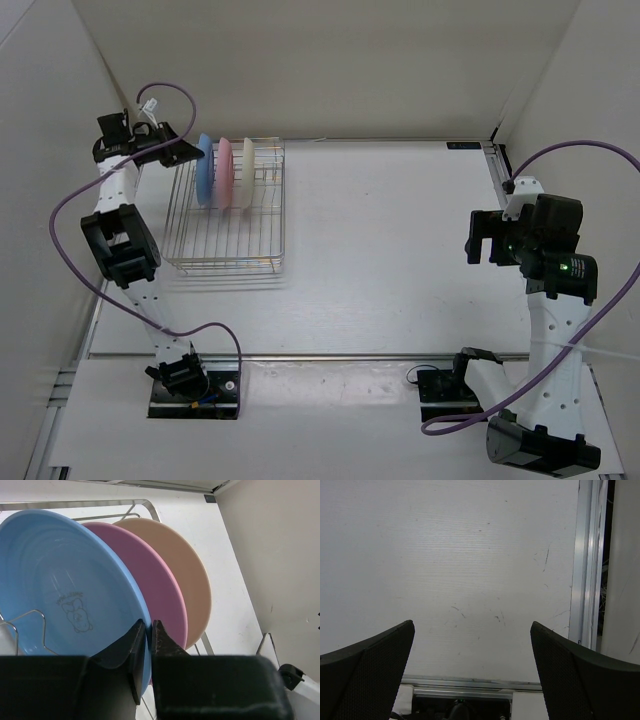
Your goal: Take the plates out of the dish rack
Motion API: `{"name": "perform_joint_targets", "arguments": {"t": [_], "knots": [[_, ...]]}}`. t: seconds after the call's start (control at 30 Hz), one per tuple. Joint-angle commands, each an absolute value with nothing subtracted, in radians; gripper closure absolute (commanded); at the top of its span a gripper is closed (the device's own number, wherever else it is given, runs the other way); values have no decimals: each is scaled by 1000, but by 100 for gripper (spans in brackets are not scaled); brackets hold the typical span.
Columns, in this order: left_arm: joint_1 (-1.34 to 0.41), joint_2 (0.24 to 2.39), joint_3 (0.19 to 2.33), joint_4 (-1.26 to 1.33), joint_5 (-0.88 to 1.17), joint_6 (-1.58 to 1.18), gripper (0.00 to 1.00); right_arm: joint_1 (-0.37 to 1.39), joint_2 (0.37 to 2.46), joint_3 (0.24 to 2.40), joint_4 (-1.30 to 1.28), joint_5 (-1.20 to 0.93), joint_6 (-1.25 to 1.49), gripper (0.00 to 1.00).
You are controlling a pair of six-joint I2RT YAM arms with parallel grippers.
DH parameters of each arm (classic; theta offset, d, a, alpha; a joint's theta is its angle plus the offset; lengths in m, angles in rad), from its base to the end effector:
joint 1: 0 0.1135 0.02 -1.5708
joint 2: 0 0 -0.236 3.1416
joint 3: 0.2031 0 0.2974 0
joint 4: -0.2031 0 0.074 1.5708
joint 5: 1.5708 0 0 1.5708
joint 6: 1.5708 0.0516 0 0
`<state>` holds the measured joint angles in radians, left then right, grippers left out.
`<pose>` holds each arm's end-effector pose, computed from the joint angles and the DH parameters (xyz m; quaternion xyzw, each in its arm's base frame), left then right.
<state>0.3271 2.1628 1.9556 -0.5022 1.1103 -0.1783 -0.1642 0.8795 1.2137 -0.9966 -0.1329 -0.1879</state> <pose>0.5098 0.1241 0.2450 0.0200 0.8027 -0.4512 0.3894 0.2218 -0.0298 0.3706 -0.0397 0.8962 -0.0179 0.4415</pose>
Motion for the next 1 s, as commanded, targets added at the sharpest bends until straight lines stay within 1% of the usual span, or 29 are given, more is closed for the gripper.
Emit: {"name": "perform_joint_targets", "arguments": {"t": [0.0, 0.43, 0.6, 0.77, 0.97], "knots": [[331, 2157, 2011, -508, 1135, -158, 89, -170, 871, 1212, -980, -126, -196, 0], [359, 1997, 2022, -561, 1157, -149, 89, -170, 880, 1184, -962, -135, -196, 0], [359, 1988, 2095, -589, 1195, -187, 89, -170, 881, 1184, -962, -144, -196, 0], [359, 1931, 2108, -545, 1227, -242, 89, -170, 871, 1184, -962, -144, -196, 0], [359, 1850, 2181, -586, 1261, -242, 89, -170, 919, 1209, -962, -135, -196, 0]]}}
